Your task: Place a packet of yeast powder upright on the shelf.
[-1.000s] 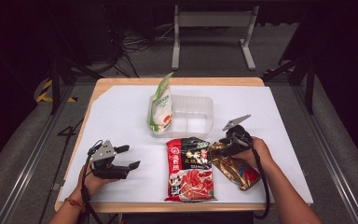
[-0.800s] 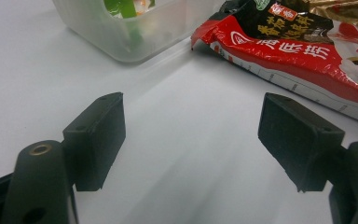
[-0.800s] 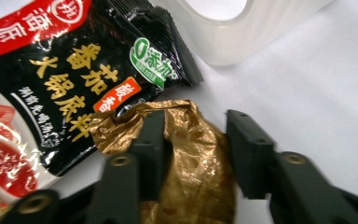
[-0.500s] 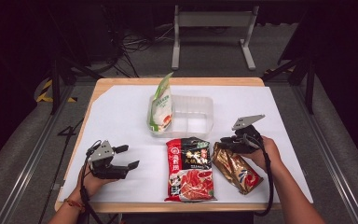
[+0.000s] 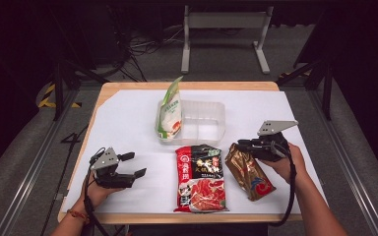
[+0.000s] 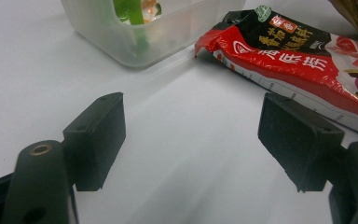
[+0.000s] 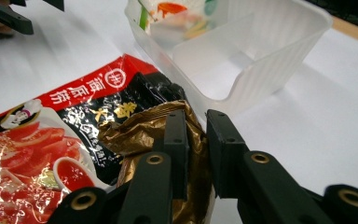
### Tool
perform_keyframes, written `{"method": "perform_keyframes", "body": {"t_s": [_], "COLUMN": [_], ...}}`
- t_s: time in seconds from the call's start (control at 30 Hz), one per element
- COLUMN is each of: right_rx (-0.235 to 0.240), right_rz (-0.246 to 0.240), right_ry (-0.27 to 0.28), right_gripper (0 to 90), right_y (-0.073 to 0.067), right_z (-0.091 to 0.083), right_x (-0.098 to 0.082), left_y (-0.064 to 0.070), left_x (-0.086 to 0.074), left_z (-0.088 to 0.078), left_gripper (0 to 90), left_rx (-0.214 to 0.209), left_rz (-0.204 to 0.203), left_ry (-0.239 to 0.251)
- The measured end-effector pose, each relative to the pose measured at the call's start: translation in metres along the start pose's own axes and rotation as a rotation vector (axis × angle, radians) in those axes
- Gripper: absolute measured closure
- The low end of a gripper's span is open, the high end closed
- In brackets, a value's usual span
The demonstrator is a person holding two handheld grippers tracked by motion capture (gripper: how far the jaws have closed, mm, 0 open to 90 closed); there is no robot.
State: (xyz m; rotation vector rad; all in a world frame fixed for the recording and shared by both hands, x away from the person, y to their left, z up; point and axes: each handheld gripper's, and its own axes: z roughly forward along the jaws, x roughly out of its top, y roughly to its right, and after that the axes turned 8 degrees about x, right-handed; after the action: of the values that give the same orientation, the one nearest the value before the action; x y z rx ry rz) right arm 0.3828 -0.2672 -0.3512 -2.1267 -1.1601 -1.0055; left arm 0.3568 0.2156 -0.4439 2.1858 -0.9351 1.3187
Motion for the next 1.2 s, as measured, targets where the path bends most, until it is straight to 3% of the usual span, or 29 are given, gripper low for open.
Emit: {"method": "perform_keyframes", "body": {"t_s": [0.33,0.83,1.07,1.2], "right_rx": [-0.021,-0.034,-0.062,-0.056], "right_rz": [-0.024,-0.046,-0.07,-0.074], "right_ry": [0.099,0.168,0.23,0.249], "right_gripper": [82.7,88.1,88.5,88.6], "right_y": [-0.011,-0.015,-0.022,-0.025], "right_z": [-0.016,-0.027,-0.033,-0.029], "right_x": [0.008,0.013,0.024,0.031], "left_y": [0.0,-0.002,-0.002,-0.003], "left_x": [0.0,0.0,0.0,0.0], "left_z": [0.0,-0.001,-0.001,-0.001], "left_gripper": [24.0,24.6,25.1,25.0], "left_rx": [-0.001,-0.005,-0.002,0.0], "left_rz": [-0.009,-0.022,-0.026,-0.027], "left_ry": [0.001,0.014,0.019,0.022]}}
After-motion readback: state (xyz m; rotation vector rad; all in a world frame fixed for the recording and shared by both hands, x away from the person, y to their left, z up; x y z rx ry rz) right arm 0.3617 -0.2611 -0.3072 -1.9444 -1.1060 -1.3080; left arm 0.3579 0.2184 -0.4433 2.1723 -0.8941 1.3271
